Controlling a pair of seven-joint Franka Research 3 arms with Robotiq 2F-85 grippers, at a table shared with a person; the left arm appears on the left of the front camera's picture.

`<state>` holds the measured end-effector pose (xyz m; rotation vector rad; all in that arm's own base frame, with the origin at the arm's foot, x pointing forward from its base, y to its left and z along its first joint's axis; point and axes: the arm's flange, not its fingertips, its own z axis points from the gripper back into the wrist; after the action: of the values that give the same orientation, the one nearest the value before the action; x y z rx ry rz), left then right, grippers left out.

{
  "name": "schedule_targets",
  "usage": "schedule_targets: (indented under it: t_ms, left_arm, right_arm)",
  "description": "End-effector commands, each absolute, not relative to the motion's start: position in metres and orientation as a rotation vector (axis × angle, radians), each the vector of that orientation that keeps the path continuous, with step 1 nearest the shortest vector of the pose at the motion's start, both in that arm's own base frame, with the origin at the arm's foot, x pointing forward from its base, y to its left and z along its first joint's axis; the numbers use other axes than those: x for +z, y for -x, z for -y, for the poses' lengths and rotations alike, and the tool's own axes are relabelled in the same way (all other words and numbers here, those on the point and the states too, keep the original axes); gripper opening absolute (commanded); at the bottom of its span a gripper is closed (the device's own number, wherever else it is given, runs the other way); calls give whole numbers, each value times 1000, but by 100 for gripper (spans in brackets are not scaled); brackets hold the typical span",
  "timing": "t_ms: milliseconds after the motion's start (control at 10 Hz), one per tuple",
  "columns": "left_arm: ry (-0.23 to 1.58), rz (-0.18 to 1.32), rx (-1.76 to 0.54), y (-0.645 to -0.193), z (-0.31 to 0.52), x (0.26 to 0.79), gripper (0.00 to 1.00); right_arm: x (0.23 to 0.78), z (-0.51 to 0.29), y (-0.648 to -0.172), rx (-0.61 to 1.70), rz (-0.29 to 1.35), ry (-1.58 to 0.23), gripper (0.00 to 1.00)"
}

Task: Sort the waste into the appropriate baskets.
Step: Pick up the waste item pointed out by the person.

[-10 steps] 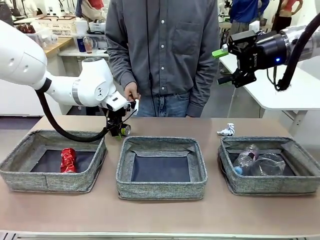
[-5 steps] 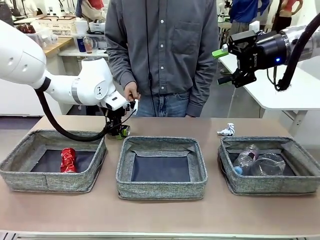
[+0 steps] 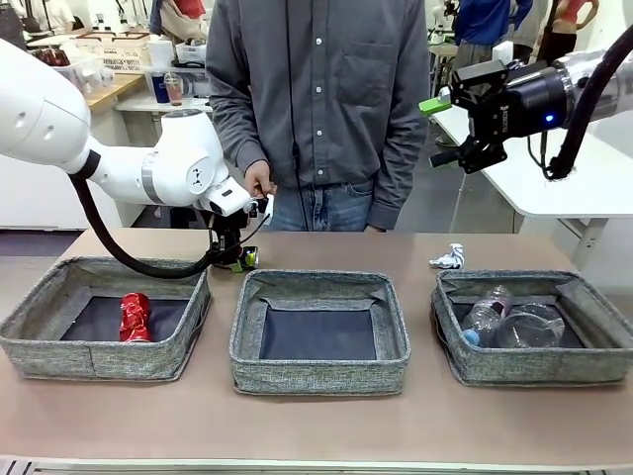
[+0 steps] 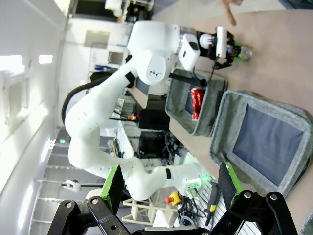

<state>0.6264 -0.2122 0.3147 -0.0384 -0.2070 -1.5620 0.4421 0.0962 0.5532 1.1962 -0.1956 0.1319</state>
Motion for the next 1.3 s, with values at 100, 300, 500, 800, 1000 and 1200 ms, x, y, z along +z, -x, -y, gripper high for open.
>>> schedule_targets:
  t_ms: [100,300,500,800,1000,1200]
  left_arm:
    - [58,229,-1553,-624,209,318,0]
    - [27,244,-1514,-620,212,328,0]
    - [25,247,-1444,-609,213,357,0]
    - [19,324,-1320,-569,210,433,0]
    - [104,292,-1156,-533,203,481,0]
    - [245,278,-1114,-482,197,517,0]
  right_arm:
    - [557,-96,-443,117,188,-1184,100]
    - [557,-96,-443,117,188,-1184,100]
    - [557,-96,-443,117,188,-1184,100]
    - [557,-96,-443,117,188,-1184,100]
    - [557,-96,-443,117,188,-1184,100]
    - [557,-96,-443,117,188,-1184,100]
